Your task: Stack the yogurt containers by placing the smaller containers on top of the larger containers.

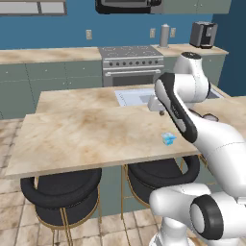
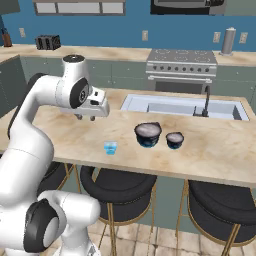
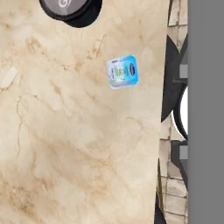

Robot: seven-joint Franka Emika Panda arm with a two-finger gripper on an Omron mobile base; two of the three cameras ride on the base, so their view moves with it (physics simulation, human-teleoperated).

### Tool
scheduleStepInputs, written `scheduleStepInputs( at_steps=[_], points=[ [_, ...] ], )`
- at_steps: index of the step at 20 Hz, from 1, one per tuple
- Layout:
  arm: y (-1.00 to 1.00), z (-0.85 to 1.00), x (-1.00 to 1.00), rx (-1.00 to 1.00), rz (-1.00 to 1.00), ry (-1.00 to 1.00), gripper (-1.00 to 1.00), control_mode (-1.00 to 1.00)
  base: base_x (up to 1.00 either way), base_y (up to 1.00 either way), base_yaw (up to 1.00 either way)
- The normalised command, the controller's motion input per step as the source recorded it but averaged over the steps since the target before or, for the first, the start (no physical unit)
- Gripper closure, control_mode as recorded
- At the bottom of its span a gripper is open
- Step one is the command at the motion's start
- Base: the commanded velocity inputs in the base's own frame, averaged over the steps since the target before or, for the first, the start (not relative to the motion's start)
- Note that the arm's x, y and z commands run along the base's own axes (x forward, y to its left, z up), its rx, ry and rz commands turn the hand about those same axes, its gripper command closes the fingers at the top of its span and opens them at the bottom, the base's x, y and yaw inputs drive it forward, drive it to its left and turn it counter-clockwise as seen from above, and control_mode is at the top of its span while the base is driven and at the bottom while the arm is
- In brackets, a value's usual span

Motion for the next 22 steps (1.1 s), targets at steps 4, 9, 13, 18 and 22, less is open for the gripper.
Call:
scheduleStepInputs(
  at_steps=[4, 9, 13, 18, 22],
  points=[
    [-0.18, 0.00, 0.00, 0.04, -0.03, 0.00, -1.00, -1.00, 0.00, 0.00, 0.00],
    [-0.47, 0.00, 0.00, 0.09, -0.08, 0.00, -1.00, -1.00, 0.00, 0.00, 0.00],
    [-0.62, 0.00, 0.01, 0.13, -0.13, 0.00, -1.00, -1.00, 0.00, 0.00, 0.00],
    [-0.71, 0.00, 0.03, 0.15, -0.16, 0.00, -1.00, -1.00, 0.00, 0.00, 0.00],
    [-0.75, 0.00, 0.02, 0.15, -0.19, 0.00, -1.00, -1.00, 0.00, 0.00, 0.00]
  ],
)
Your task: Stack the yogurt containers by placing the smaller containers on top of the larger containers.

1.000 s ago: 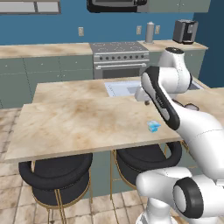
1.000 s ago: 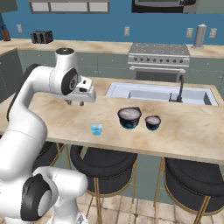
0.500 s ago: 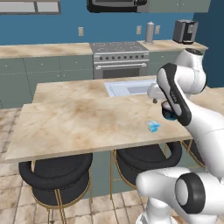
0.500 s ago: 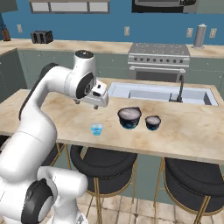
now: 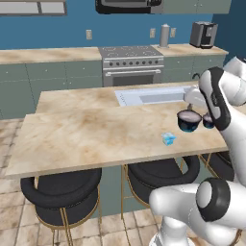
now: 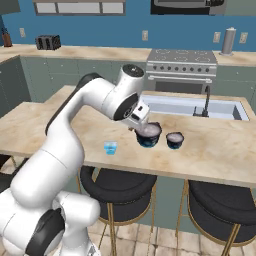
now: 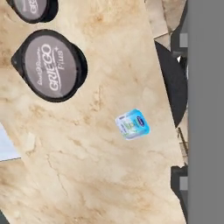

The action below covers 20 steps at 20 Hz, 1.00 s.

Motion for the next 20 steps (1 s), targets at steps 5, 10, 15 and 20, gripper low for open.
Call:
scheduleStepInputs(
  at_steps=[5, 10, 15, 20],
  points=[
    [-0.79, 0.00, 0.00, 0.15, -0.21, 0.00, -1.00, -1.00, 0.00, 0.00, 0.00],
    [-0.76, 0.00, 0.01, 0.14, -0.24, 0.00, -1.00, -1.00, 0.00, 0.00, 0.00],
    [-0.35, 0.00, 0.01, 0.06, -0.16, 0.00, -1.00, -1.00, 0.00, 0.00, 0.00],
    [0.00, -0.19, -0.12, -0.09, 0.00, -0.04, -1.00, -1.00, 0.00, 0.00, 0.00]
  ],
)
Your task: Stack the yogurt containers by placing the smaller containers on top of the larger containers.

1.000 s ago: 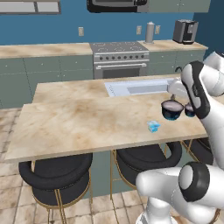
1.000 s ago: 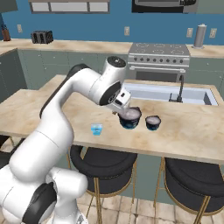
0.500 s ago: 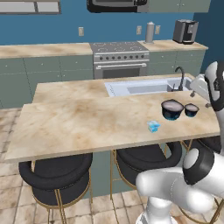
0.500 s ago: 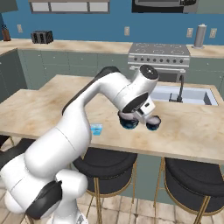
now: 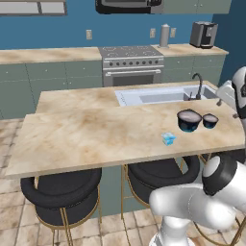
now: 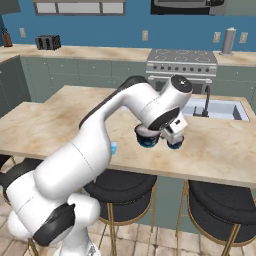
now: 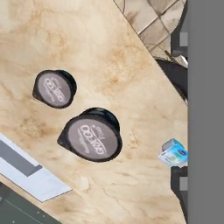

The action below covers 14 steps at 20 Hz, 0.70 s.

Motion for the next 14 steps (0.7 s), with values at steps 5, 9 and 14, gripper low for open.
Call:
scheduleStepInputs(
  at_steps=[5, 9, 14],
  points=[
    [0.00, -0.39, -0.47, -0.21, -0.05, -0.20, -1.00, -1.00, 0.00, 0.00, 0.00],
    [-0.12, -0.29, -0.35, -0.11, -0.05, -0.30, -1.00, -1.00, 0.00, 0.00, 0.00],
    [-0.15, -0.13, 0.05, -0.02, -0.08, -0.22, -1.00, -1.00, 0.00, 0.00, 0.00]
  ],
)
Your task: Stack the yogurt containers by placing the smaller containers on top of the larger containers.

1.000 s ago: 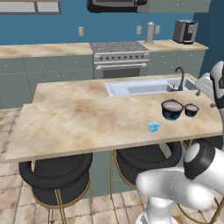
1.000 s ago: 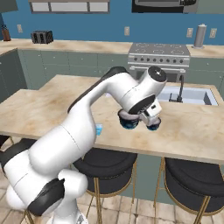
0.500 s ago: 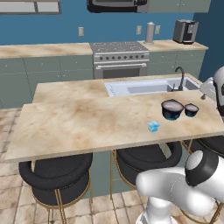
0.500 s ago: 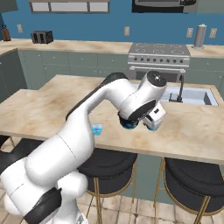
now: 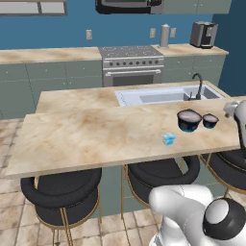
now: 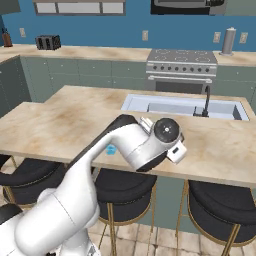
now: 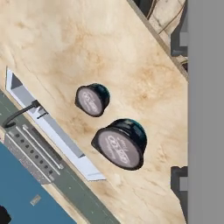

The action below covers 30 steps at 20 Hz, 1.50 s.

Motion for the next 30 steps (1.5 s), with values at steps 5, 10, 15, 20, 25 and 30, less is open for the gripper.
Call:
scheduleStepInputs(
  at_steps=[5, 10, 15, 20, 25, 30],
  points=[
    [-0.21, 0.00, 0.44, 0.02, -0.11, -0.08, -1.00, -1.00, 0.00, 0.00, 0.00],
    [-0.30, 0.00, 0.62, 0.07, -0.09, 0.03, -1.00, -1.00, 0.00, 0.00, 0.00],
    [-0.43, -0.04, 0.63, 0.11, -0.01, 0.14, -1.00, -1.00, 0.00, 0.00, 0.00],
    [-0.49, -0.10, 0.51, 0.13, 0.00, 0.15, -1.00, -1.00, 0.00, 0.00, 0.00],
    [-0.39, -0.12, 0.30, 0.13, 0.00, 0.09, -1.00, -1.00, 0.00, 0.00, 0.00],
    [-0.04, -0.02, 0.04, 0.02, 0.00, 0.02, -1.00, -1.00, 0.00, 0.00, 0.00]
  ],
)
